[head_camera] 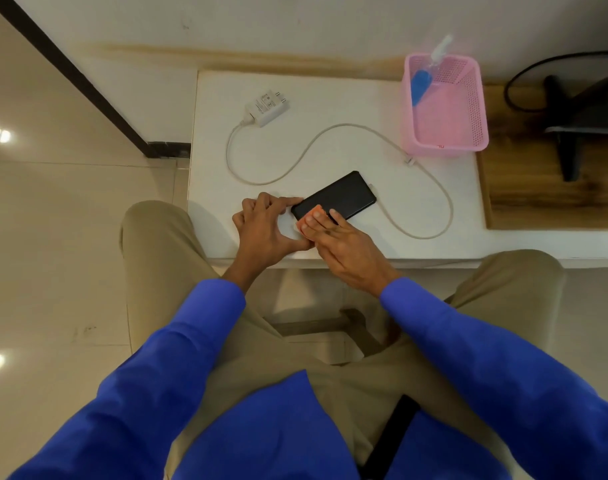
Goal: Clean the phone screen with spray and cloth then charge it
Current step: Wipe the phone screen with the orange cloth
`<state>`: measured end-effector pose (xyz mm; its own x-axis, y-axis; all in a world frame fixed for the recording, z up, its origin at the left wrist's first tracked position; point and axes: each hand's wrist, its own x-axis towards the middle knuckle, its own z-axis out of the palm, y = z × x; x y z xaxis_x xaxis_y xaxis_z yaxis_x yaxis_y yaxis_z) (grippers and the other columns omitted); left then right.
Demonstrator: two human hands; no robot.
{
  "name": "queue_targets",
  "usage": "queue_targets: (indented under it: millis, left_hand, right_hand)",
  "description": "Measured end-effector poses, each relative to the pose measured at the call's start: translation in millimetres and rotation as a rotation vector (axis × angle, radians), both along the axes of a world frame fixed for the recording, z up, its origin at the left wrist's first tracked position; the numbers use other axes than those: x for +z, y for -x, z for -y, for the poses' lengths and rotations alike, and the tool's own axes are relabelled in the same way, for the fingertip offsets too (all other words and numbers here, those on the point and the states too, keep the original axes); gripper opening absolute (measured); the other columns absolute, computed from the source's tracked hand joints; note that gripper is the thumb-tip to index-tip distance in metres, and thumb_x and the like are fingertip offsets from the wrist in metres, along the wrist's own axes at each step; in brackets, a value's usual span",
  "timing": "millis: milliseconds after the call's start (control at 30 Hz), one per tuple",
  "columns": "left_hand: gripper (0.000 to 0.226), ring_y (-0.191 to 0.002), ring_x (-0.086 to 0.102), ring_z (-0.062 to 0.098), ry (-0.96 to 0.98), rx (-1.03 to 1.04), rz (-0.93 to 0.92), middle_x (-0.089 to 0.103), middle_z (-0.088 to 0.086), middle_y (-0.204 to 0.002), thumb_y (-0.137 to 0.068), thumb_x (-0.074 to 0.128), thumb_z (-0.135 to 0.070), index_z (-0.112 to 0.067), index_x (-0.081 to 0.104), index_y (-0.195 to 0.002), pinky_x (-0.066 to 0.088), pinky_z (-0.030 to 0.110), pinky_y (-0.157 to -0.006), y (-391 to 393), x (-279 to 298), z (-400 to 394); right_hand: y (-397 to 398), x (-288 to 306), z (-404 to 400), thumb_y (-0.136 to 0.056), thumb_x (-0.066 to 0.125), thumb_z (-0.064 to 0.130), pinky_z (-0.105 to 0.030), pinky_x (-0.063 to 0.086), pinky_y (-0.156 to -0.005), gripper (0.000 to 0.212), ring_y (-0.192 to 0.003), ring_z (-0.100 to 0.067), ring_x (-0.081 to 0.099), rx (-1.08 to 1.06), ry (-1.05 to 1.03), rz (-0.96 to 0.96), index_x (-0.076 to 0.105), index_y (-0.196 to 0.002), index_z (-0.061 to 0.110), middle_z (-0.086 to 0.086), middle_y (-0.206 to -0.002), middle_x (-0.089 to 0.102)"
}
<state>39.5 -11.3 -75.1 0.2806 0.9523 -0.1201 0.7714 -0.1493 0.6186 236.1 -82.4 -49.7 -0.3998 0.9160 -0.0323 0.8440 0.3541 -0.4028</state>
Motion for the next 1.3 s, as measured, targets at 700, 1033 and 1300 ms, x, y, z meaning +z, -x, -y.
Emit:
queue_targets:
  millis: [700, 1033, 1300]
  left_hand:
    - [0.083, -0.112, 0.033, 0.012, 0.019, 0.018, -0.014, 0.042, -0.014, -0.114, -0.061, 0.084, -0.073, -0.049, 0.058, -0.136, 0.02, 0.032, -0.09, -1.7, -2.8, 0.0]
    - [0.082, -0.11, 0.039, 0.016, -0.014, 0.008, 0.045, 0.045, -0.012, -0.111, -0.061, 0.063, -0.081, -0.047, 0.061, -0.136, 0.023, 0.033, -0.088, 0.6, -2.9, 2.7]
    - [0.089, -0.11, 0.03, 0.011, 0.02, 0.009, 0.013, 0.042, -0.014, -0.113, -0.057, 0.076, -0.083, -0.049, 0.058, -0.137, 0.021, 0.033, -0.09, 0.5, -7.9, 0.1]
  right_hand:
    - [-35.9, -13.6, -12.4, -0.111, 0.035, 0.011, -0.043, 0.012, -0.13, 0.05, -0.157, -0.03, 0.021, -0.562, -0.031, 0.084, 0.028, -0.16, 0.006, -0.015, -0.166, 0.031]
    - [43.2, -1.4, 20.5, -0.11, 0.043, 0.02, -0.043, 0.029, -0.126, 0.046, -0.153, -0.029, 0.032, -0.333, 0.087, -0.124, 0.042, -0.156, 0.017, -0.013, -0.161, 0.042]
    - [-3.5, 60.5, -29.5, -0.094, 0.049, 0.011, -0.037, 0.052, -0.102, 0.045, -0.113, -0.013, 0.071, -0.778, 0.259, -0.96, 0.069, -0.063, 0.037, 0.004, -0.114, 0.079]
